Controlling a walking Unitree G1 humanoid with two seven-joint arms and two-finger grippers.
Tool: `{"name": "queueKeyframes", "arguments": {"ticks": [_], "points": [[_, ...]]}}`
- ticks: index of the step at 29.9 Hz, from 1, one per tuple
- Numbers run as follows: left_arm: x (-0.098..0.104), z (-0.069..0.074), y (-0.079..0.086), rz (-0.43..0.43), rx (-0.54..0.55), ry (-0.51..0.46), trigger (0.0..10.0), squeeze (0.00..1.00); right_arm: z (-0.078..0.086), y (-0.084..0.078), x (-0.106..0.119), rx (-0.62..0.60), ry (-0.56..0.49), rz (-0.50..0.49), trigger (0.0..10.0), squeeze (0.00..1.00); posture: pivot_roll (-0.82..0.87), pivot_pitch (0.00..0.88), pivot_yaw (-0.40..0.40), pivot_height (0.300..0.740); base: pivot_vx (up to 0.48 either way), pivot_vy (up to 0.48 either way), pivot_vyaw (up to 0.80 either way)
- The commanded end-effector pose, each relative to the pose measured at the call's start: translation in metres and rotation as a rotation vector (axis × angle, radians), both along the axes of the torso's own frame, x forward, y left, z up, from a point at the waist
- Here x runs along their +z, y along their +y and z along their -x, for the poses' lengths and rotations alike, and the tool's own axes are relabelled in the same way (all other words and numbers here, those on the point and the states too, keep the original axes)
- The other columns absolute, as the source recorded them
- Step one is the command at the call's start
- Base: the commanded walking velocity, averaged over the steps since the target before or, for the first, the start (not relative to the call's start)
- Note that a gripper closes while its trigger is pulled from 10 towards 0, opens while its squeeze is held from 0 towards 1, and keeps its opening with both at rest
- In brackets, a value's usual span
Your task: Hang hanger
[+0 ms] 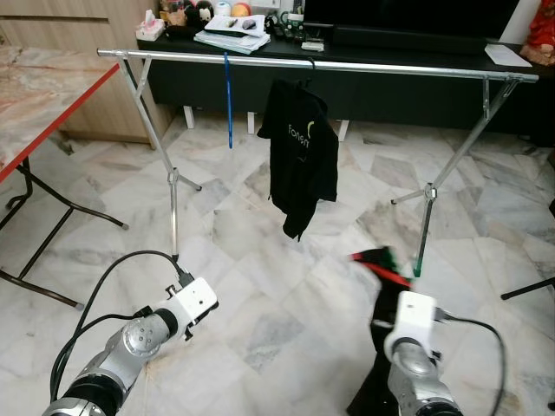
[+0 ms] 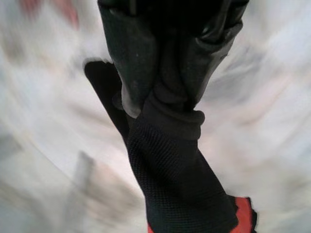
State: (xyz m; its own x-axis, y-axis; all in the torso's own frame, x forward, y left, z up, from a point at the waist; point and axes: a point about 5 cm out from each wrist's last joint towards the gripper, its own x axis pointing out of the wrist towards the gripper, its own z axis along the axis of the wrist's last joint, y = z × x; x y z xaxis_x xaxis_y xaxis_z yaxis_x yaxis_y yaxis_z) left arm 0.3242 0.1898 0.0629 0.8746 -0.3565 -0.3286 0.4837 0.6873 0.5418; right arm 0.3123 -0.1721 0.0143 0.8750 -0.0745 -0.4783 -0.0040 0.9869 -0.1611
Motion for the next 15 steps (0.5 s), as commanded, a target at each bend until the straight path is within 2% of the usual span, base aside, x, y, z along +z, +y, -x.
{"name": "queueKeyframes", "arguments": {"ticks": [1, 5, 7, 11, 12, 13, 15], "points": [[0.004, -0.001, 0.006, 0.022, 0.013, -0.001, 10.0, 0.0, -0.002, 0.008, 0.004, 0.187, -0.009, 0.019, 10.0, 0.0, -0.01, 0.128, -0.003, 0.74, 0.0, 0.0, 0.0], [0.002, 0.0, 0.01, 0.04, 0.018, 0.031, 10.0, 0.0, -0.004, 0.001, 0.008, 0.353, 0.029, 0.022, 10.0, 0.0, -0.01, 0.118, -0.002, 0.74, 0.0, 0.0, 0.0], [-0.002, 0.003, 0.01, 0.022, 0.002, 0.053, 10.0, 0.0, -0.004, -0.002, 0.012, 0.522, 0.063, 0.061, 10.0, 0.0, -0.01, 0.101, -0.008, 0.74, 0.0, 0.0, 0.0], [-0.007, 0.005, 0.013, 0.003, 0.014, 0.085, 10.0, 0.0, -0.005, -0.007, 0.019, 0.684, 0.085, 0.12, 10.0, 0.0, -0.01, 0.089, -0.016, 0.74, 0.0, 0.0, 0.0], [-0.007, 0.005, 0.013, 0.003, 0.014, 0.085, 10.0, 0.0, -0.005, -0.007, 0.019, 0.684, 0.085, 0.12, 10.0, 0.0, -0.01, 0.089, -0.016, 0.74, 0.0, 0.0, 0.0], [-0.013, 0.007, 0.016, -0.016, 0.043, 0.13, 10.0, 0.0, -0.008, -0.009, 0.026, 0.767, 0.09, 0.151, 10.0, 0.0, 0.0, 0.077, -0.028, 0.74, 0.0, 0.0, 0.0], [-0.016, 0.008, 0.017, -0.02, 0.061, 0.16, 10.0, 0.0, -0.01, -0.009, 0.03, 0.8, 0.09, 0.161, 10.0, 0.0, 0.0, 0.071, -0.035, 0.74, 0.0, 0.0, 0.0]]}}
